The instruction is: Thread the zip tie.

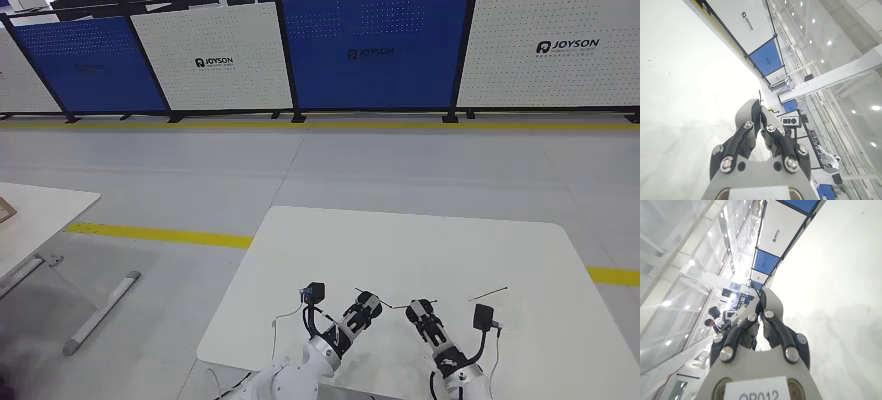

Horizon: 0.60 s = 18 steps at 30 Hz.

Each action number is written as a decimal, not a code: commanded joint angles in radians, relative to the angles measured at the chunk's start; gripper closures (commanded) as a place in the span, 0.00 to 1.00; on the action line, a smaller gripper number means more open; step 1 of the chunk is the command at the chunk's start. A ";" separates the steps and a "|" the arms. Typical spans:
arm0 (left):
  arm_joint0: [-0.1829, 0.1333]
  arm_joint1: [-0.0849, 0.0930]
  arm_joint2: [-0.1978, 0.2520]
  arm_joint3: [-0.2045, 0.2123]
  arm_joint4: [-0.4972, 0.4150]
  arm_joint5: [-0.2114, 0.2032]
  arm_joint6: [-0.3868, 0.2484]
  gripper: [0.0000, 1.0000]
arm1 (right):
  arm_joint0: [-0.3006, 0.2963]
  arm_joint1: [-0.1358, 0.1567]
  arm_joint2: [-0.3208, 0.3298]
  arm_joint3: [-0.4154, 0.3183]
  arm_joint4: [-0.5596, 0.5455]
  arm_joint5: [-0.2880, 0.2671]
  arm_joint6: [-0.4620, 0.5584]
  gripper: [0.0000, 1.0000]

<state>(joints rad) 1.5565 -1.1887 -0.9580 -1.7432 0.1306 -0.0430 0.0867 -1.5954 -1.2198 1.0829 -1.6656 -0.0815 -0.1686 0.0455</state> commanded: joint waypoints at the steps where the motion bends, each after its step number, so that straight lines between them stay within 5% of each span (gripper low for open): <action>1: 0.000 0.000 0.000 0.000 0.000 0.000 0.000 1.00 | 0.003 -0.002 -0.002 0.002 0.000 0.005 0.000 1.00; 18: 0.000 0.000 0.000 0.000 0.000 0.000 0.000 1.00 | 0.013 -0.014 -0.010 0.013 -0.008 0.017 0.008 1.00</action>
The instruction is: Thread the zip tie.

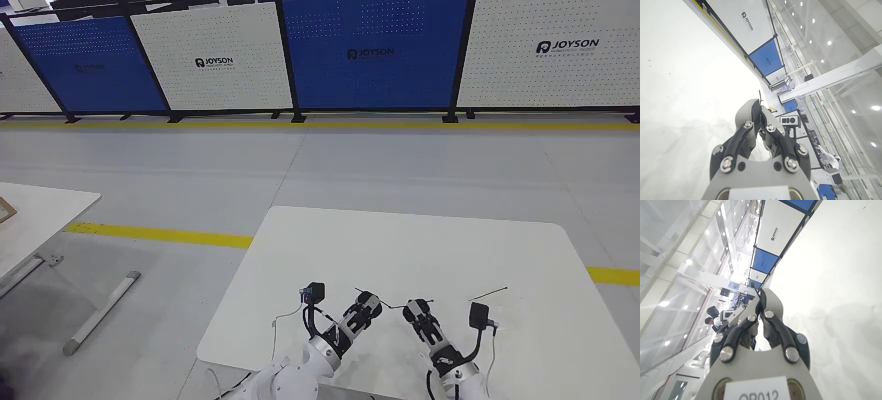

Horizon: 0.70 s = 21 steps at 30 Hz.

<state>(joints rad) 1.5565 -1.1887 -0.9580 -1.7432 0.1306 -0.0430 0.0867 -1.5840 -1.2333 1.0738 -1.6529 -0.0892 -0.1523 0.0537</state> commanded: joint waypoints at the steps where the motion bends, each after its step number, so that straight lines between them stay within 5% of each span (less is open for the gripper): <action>1: 0.000 0.000 0.000 0.000 0.000 0.000 0.000 1.00 | 0.002 -0.002 -0.002 0.002 -0.001 0.000 -0.001 1.00; 21: 0.000 0.000 0.000 0.000 0.000 0.000 0.000 1.00 | -0.022 -0.007 0.027 -0.003 0.005 -0.022 0.001 1.00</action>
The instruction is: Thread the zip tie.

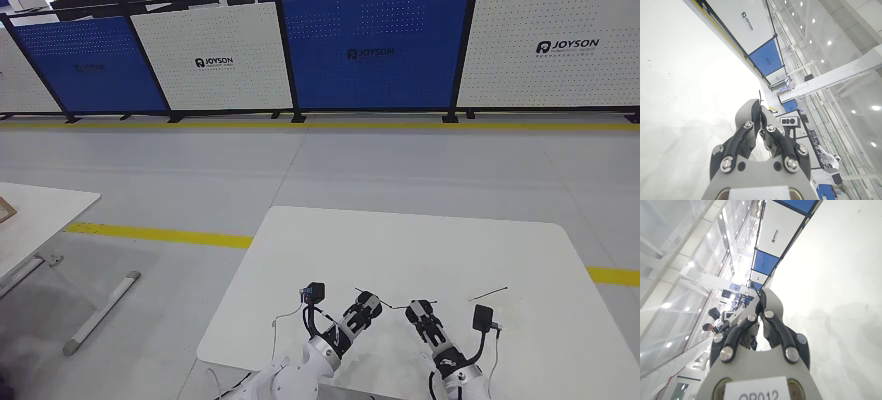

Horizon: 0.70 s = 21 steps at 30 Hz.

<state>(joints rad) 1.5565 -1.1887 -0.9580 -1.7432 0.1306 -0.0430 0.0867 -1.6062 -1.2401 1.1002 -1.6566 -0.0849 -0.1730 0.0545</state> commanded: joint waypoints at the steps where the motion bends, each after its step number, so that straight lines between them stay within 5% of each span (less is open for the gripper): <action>1: 0.000 0.000 0.000 0.000 0.000 0.000 0.000 1.00 | 0.000 -0.001 0.001 0.001 0.001 -0.002 0.000 1.00; 21: 0.000 0.000 0.000 0.000 0.000 0.000 0.000 1.00 | 0.013 -0.012 0.000 0.015 -0.009 0.003 0.001 1.00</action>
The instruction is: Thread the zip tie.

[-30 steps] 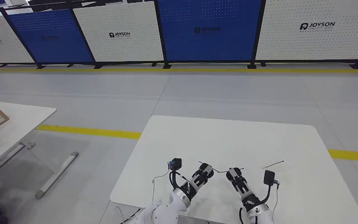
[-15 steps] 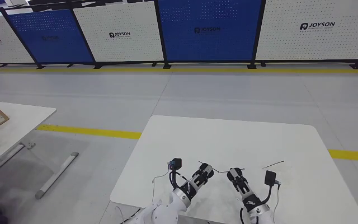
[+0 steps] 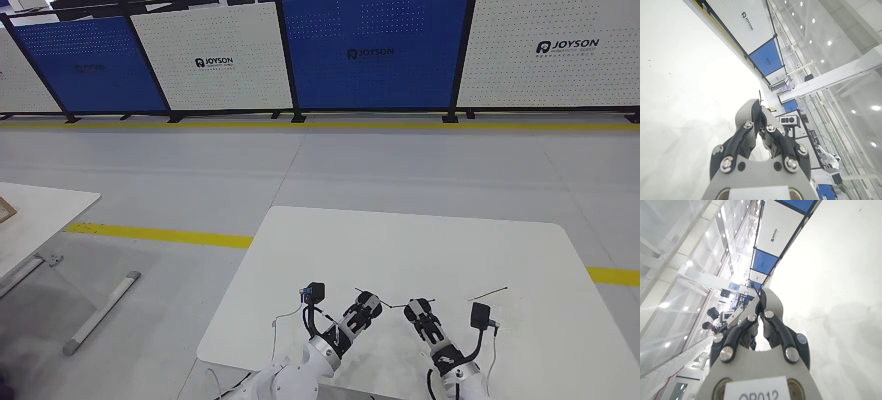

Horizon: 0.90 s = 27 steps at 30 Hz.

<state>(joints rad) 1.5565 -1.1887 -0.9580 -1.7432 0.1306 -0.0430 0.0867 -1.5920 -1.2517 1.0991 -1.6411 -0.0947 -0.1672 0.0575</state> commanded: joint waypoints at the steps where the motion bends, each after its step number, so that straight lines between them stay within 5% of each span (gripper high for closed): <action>1: 0.000 0.000 0.000 0.000 0.000 0.000 0.000 1.00 | -0.004 0.000 0.004 -0.002 0.001 -0.006 -0.004 1.00; 27: 0.000 0.000 0.000 0.000 0.000 0.000 0.000 1.00 | -0.006 -0.010 0.002 -0.003 -0.015 -0.005 0.008 1.00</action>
<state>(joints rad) 1.5565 -1.1887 -0.9580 -1.7432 0.1306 -0.0430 0.0867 -1.5970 -1.2620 1.1012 -1.6428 -0.1092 -0.1714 0.0675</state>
